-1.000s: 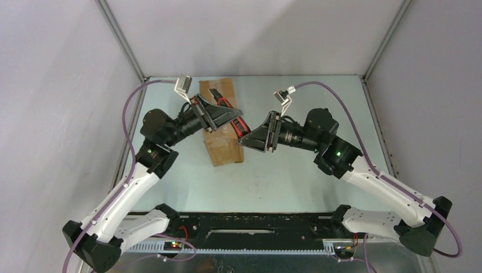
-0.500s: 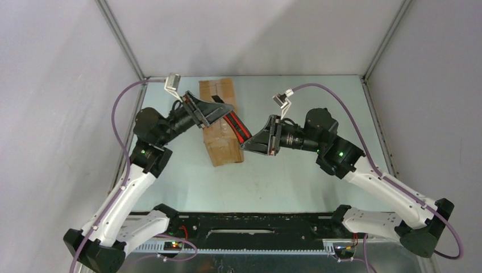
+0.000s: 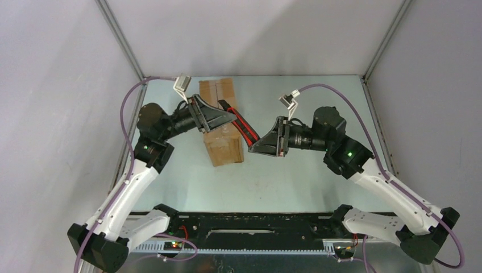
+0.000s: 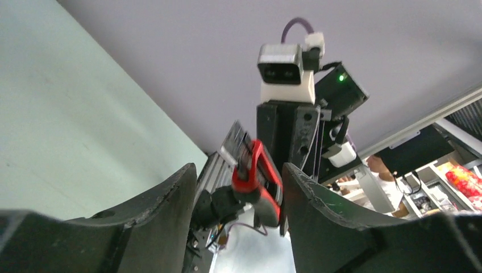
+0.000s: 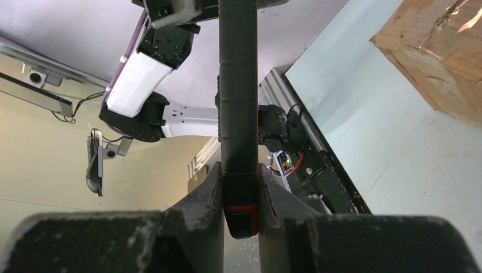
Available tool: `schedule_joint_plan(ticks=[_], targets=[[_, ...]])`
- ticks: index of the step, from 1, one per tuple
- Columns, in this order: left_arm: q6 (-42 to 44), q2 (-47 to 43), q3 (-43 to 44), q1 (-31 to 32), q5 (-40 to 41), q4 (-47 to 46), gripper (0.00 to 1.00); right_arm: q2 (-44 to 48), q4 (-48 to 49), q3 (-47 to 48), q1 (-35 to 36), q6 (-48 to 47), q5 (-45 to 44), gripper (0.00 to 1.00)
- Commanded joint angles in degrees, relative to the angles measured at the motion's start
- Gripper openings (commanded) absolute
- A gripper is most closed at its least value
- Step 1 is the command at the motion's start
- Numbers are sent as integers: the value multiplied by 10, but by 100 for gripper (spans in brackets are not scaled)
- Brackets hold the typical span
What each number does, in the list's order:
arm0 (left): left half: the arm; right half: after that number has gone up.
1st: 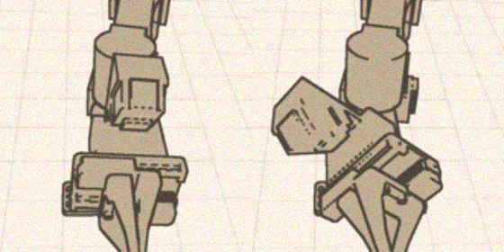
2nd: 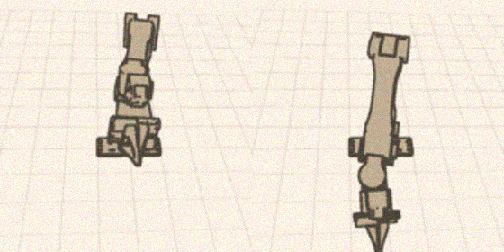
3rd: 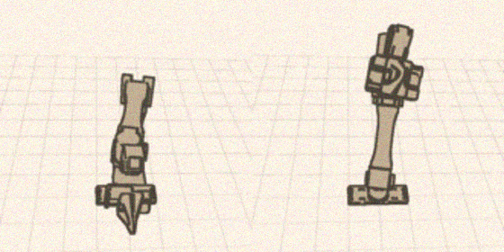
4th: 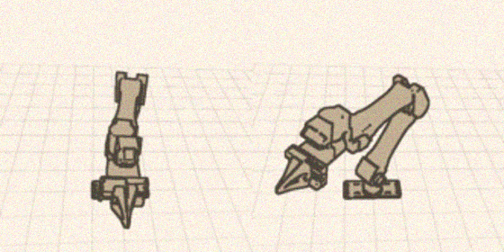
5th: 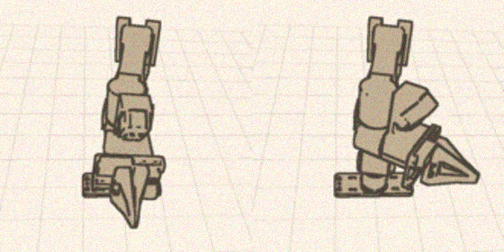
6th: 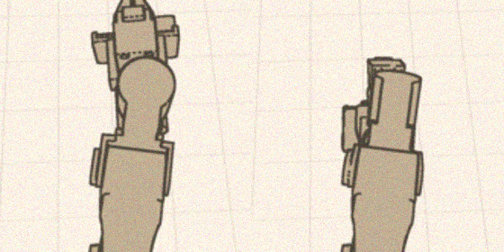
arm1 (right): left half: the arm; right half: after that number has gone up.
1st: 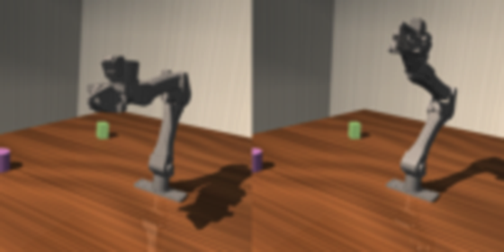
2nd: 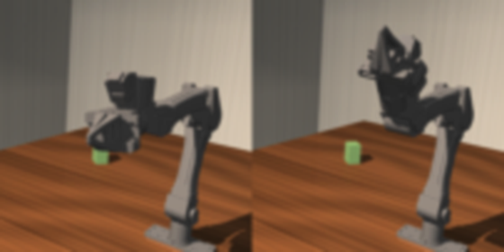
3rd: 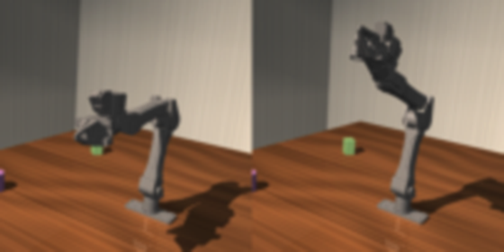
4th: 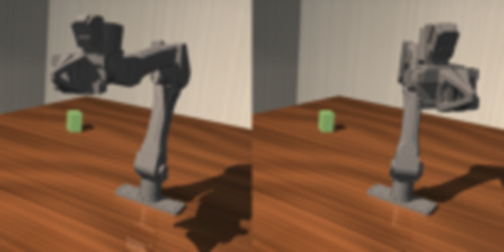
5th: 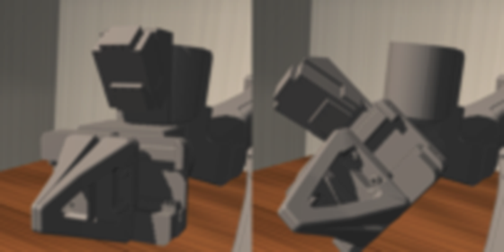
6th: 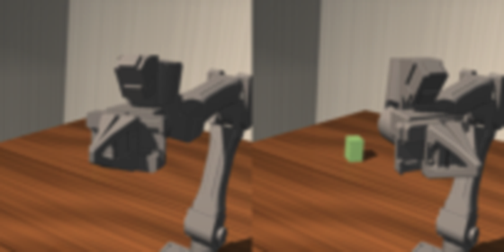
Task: Unpack the express box
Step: Pick up the knife from the center of the board.
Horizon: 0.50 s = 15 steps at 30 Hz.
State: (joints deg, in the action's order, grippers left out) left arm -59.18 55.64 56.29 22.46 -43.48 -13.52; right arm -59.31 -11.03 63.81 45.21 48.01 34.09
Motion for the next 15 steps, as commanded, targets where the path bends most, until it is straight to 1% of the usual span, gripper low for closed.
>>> schedule_joint_plan(ticks=[1, 7, 10, 13, 15], targets=[[55, -10, 20, -7, -58, 47, 60, 22, -3, 21, -23, -12, 64, 0], [39, -6, 18, -8, -70, 33, 59, 21, -32, 22, -23, -34, 117, 0], [29, -4, 12, -8, -78, 22, 59, 27, -47, 22, -24, -43, 117, 0], [19, -4, 7, -8, -90, 10, 55, 31, -55, 22, -32, -47, 120, 0], [4, -2, 1, -8, -96, -6, 55, 30, -57, 22, -35, -51, 126, 0]])
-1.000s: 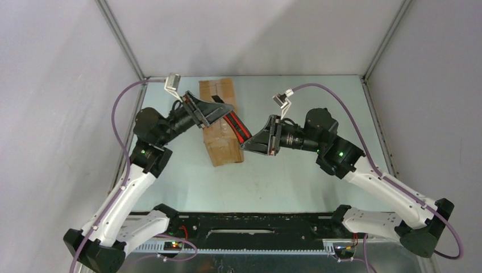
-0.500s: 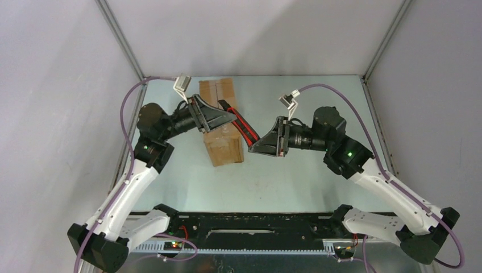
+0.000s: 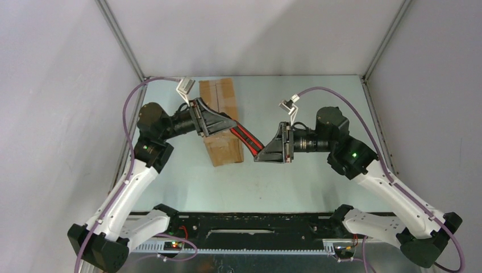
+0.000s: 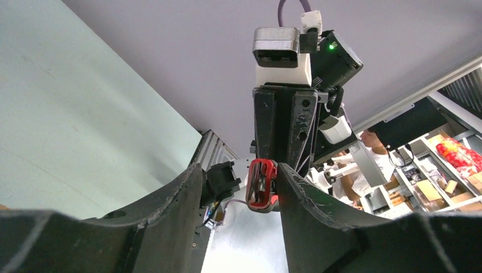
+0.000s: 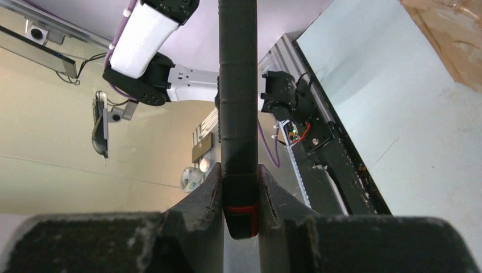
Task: Unpack the express box
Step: Pick up the knife from the center of the board.
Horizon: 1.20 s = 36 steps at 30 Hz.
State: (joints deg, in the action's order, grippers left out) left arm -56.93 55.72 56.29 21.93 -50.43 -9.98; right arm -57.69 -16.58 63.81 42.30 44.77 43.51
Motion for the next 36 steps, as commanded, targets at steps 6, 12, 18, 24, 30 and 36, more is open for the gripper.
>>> schedule_joint_plan(ticks=[6, 12, 18, 24, 30, 36], targets=[[-41, 3, -7, -2, -37, -62, 47, 6, -5, 25, -15, -20, 36, 0], [-4, -1, -8, 0, -37, -5, 44, -3, 10, 31, -21, -12, 28, 0], [2, -3, -19, 6, -22, 6, 36, -19, 30, 31, -20, -3, 30, 0], [17, -8, -20, 6, -3, 15, 0, -17, 24, 32, -19, -12, 10, 60], [-38, -28, -69, 8, 47, -56, 0, -28, 108, 31, 0, 29, -45, 93], [-94, -37, -108, 30, 64, -132, 0, -73, 157, 31, 21, 36, -105, 88]])
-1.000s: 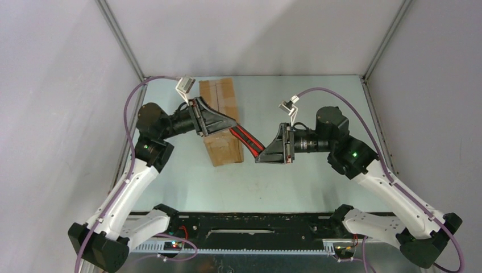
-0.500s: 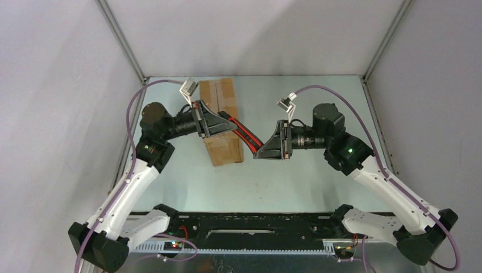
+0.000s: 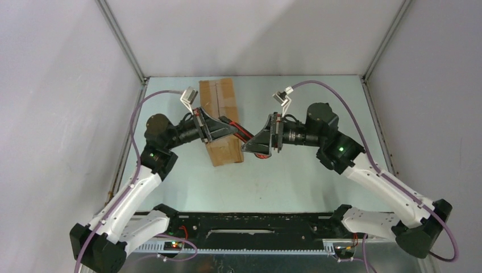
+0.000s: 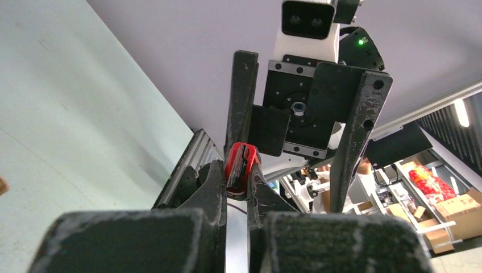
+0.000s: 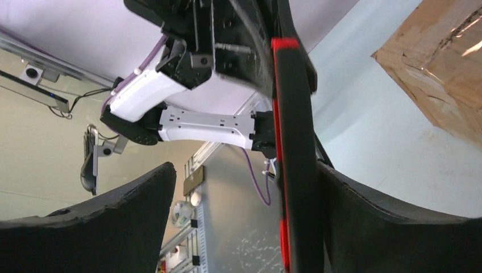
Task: Unpack the express box
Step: Pick up the knife from the center of the board.
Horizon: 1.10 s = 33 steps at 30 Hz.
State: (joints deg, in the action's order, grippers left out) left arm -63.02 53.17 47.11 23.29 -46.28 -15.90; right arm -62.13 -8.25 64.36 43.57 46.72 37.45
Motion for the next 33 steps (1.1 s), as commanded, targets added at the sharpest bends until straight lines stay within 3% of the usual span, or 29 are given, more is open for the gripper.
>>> schedule_joint_plan(ticks=[1, 3, 7, 14, 15, 16, 19, 20, 27, 31, 33], targets=[[-33, -13, -18, 19, 24, -72, 0, -40, 100, 26, 9, 23, -37, 85], [-35, -17, -22, 23, 25, -71, 0, -56, 118, 26, 11, 33, -32, 80], [-34, -30, -32, 23, 34, -66, 0, -70, 131, 26, 16, 41, -30, 58], [-33, -37, -38, 23, 40, -63, 0, -70, 118, 26, 16, 41, -30, 7], [-33, -37, -38, 22, 43, -61, 15, -71, 117, 26, 15, 42, -26, 1], [-31, -40, -39, 21, 48, -58, 39, -70, 116, 26, 15, 42, -19, 0], [-4, -51, -33, 13, 62, -29, 92, -69, 102, 26, 12, 37, 9, 0], [11, -52, -27, 7, 57, -13, 99, -66, 91, 26, 11, 31, 14, 0], [320, -78, 94, -49, 48, 329, 100, -20, -46, 26, -21, -39, 48, 0], [412, -68, 139, -49, 0, 397, 100, 1, -107, 27, -25, -84, 85, 0], [431, -64, 151, -49, 17, 416, 100, 5, -151, 34, -24, -106, 73, 0]])
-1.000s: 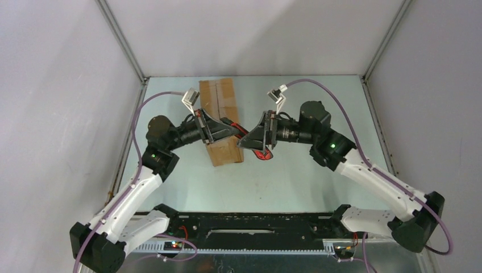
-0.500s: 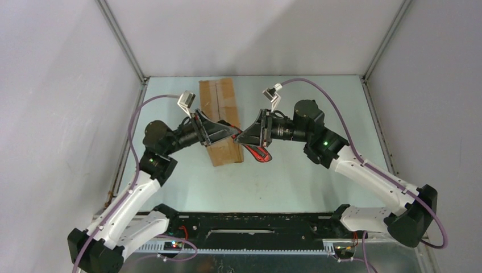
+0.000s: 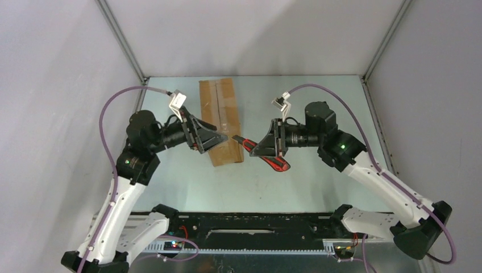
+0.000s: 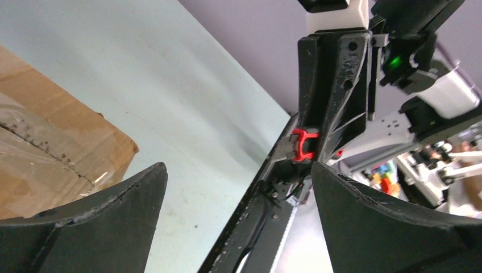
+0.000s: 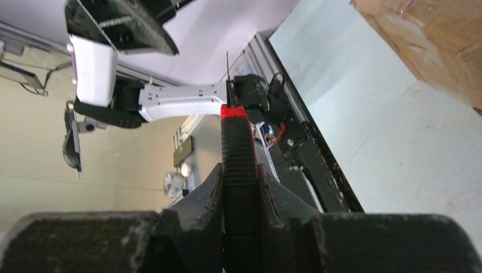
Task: Unpack the express box
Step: Pick up the knife from the center of the board.
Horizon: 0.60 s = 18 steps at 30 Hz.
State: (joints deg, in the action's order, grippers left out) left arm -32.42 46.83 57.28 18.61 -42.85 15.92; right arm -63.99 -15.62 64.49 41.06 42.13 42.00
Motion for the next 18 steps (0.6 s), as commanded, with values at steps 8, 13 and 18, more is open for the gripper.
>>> schedule_joint_plan(ticks=[8, 13, 18], targets=[[33, 3, 37, 1, 53, 66, 98, 17, -135, 67, 21, -105, -23, 0], [103, 11, 57, 32, -90, 60, 96, -5, -172, 88, 63, -146, -2, 0], [212, 30, 75, 149, -104, 134, 90, -10, -236, 117, 121, -199, -16, 0]])
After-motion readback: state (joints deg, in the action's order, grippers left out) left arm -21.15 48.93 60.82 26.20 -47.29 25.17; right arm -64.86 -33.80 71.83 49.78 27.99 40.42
